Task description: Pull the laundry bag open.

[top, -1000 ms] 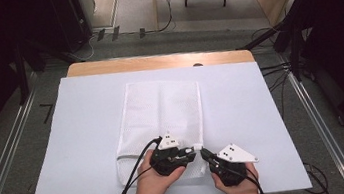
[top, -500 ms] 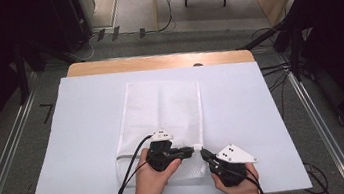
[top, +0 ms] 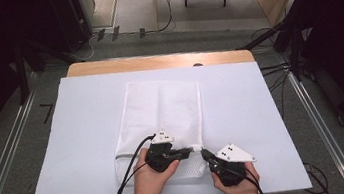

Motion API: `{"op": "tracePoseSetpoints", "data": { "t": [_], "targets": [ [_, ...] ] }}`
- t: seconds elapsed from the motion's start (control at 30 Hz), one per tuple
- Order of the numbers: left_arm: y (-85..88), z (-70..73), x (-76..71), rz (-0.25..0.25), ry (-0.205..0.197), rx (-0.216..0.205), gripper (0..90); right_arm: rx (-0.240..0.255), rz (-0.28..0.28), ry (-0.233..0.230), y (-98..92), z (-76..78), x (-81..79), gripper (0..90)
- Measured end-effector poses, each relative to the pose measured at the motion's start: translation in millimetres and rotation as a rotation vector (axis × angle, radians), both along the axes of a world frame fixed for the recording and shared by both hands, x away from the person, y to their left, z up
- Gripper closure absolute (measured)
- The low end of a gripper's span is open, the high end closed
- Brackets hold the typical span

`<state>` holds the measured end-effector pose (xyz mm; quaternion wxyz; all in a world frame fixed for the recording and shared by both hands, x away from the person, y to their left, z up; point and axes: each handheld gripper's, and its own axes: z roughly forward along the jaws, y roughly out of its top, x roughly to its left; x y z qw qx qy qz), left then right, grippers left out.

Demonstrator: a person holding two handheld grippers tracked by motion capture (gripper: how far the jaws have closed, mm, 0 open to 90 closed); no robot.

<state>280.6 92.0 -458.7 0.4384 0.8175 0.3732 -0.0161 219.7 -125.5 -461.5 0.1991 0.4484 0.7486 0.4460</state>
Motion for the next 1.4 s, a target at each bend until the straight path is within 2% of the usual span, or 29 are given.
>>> {"op": "tracePoseSetpoints", "data": {
  "t": [0.17,0.23,0.53,0.73,0.93,1.0,1.1,1.13,1.4],
  "targets": [
    [7.9,-2.3,1.6,0.014,-0.002,0.02,88.0,-0.005,-0.014,-0.003,-2.2,1.6,0.4,90.0],
    [14.0,-4.3,2.5,0.028,0.002,0.023,88.1,-0.017,-0.022,-0.008,-3.3,2.0,0.4,90.0],
    [40.1,-9.2,-0.8,0.072,0.002,0.041,88.0,-0.018,-0.045,0.0,-7.5,1.1,3.1,90.0],
    [61.6,-5.7,-4.0,0.096,-0.006,0.041,88.0,-0.031,-0.046,-0.004,-7.6,0.8,4.1,90.0],
    [86.7,-6.1,-8.1,0.145,-0.008,0.065,88.0,-0.064,-0.055,-0.013,-7.4,0.0,4.9,90.0],
    [102.6,-6.3,-11.7,0.166,-0.002,0.063,88.0,-0.053,-0.065,-0.008,-12.6,-0.4,7.1,90.0],
    [110.8,-5.2,-15.2,0.175,-0.005,0.068,88.1,-0.046,-0.07,0.003,-14.8,-1.2,8.2,90.0],
    [119.2,-3.8,-17.2,0.184,-0.009,0.074,88.0,-0.05,-0.07,0.004,-15.6,-1.8,9.0,90.0],
    [142.9,-1.5,-20.8,0.219,-0.002,0.06,88.1,-0.053,-0.08,0.003,-16.3,-2.1,10.1,90.0]
  ]
}}
